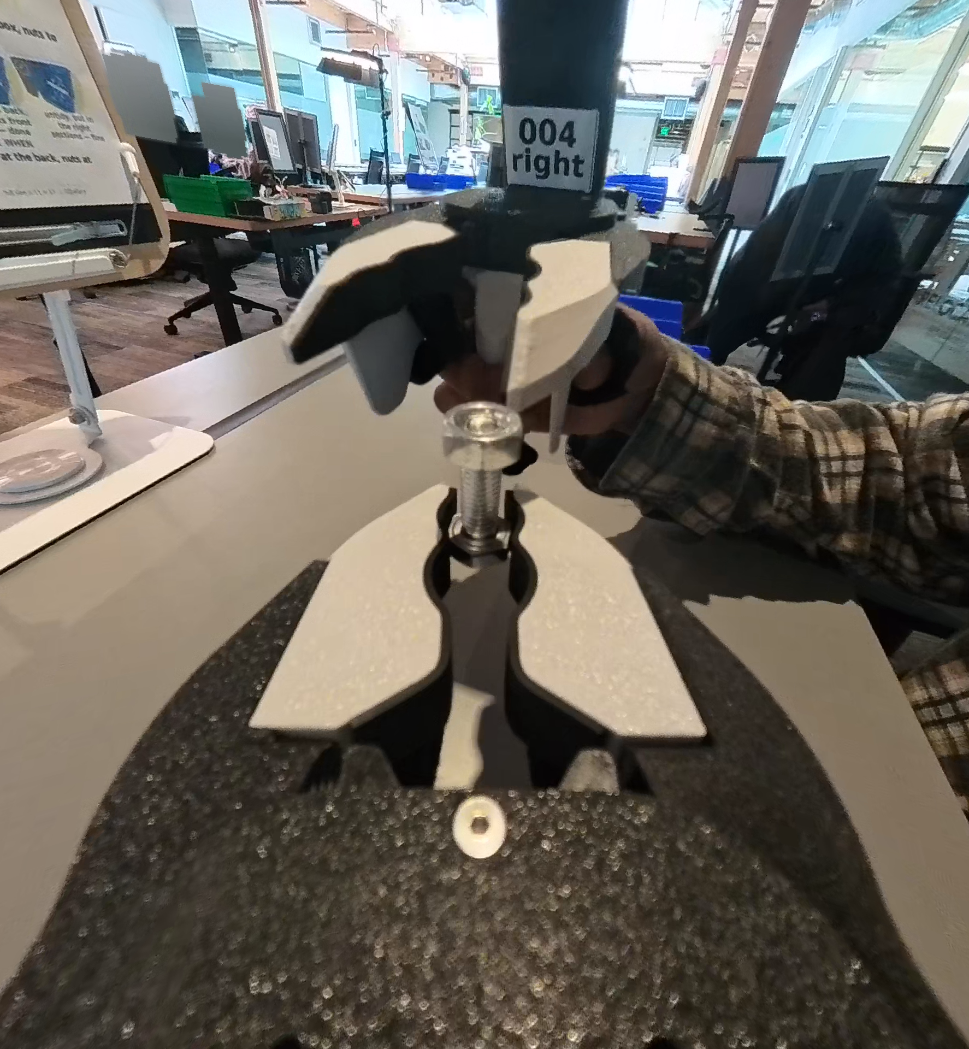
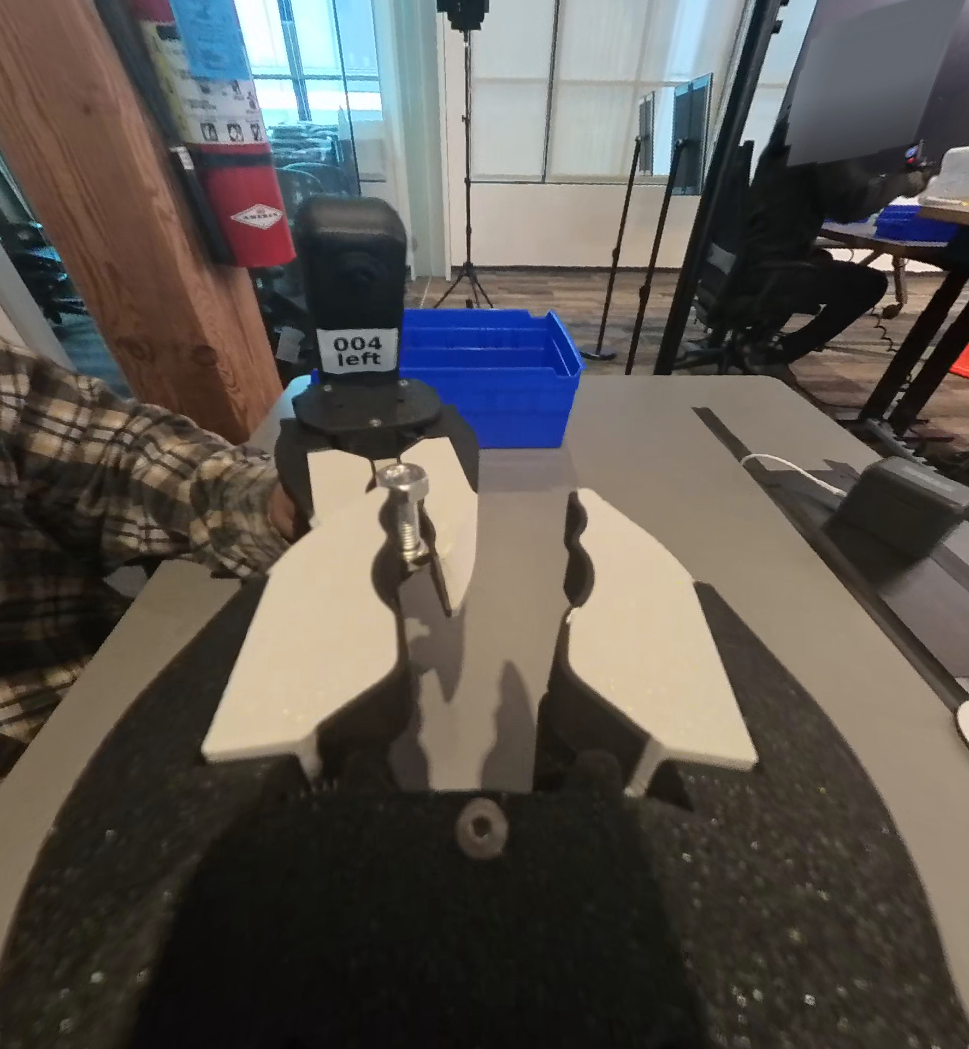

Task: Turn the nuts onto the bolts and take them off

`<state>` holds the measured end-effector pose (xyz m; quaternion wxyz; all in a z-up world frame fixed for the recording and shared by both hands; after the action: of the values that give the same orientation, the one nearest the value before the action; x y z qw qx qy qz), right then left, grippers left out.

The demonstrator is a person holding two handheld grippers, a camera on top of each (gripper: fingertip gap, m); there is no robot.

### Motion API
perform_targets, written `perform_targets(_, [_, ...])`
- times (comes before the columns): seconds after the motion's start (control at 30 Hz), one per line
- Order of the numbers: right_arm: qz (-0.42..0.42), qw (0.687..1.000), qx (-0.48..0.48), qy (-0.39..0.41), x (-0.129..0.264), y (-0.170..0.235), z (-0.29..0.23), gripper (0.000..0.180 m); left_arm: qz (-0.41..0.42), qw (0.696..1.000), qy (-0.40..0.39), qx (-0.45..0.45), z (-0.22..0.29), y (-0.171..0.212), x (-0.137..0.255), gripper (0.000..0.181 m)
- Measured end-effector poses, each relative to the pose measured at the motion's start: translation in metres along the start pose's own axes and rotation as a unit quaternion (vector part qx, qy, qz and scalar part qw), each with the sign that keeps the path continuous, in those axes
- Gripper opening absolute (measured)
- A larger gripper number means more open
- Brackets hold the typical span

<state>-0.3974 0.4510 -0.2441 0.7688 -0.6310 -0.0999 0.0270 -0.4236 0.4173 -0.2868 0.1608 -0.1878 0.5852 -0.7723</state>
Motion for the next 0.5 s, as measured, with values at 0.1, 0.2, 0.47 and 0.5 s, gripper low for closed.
perform_targets(0.1, [0.002, 1.000, 0.004, -0.014, -0.006, -0.004, -0.007, 0.060, -0.002, 1.000, 0.000, -0.001, 0.000, 0.001, -0.001, 0.015])
perform_targets(0.2, [-0.016, 1.000, 0.014, 0.000, -0.010, 0.000, -0.006, 0.062, -0.003, 1.000, 0.000, 0.000, 0.000, 0.002, -0.001, 0.015])
perform_targets(0.47, [0.003, 1.000, 0.009, -0.007, -0.008, -0.004, -0.006, 0.063, -0.005, 1.000, 0.001, 0.001, 0.000, 0.002, -0.002, 0.015])
perform_targets(0.5, [-0.006, 1.000, 0.013, -0.002, -0.009, -0.002, -0.005, 0.063, -0.005, 1.000, 0.001, 0.001, 0.000, 0.002, -0.002, 0.015])
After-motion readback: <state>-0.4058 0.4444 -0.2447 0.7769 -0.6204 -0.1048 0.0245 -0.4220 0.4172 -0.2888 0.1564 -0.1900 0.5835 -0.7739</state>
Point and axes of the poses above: each gripper's, where its closed fingertips meet, x back along the fingers, y out of its underside, z = x × y across the jaws, the point moved 3 cm from there along x, back along the fingers, and after that the axes turned 10 degrees about x, right-handed, at the moved point
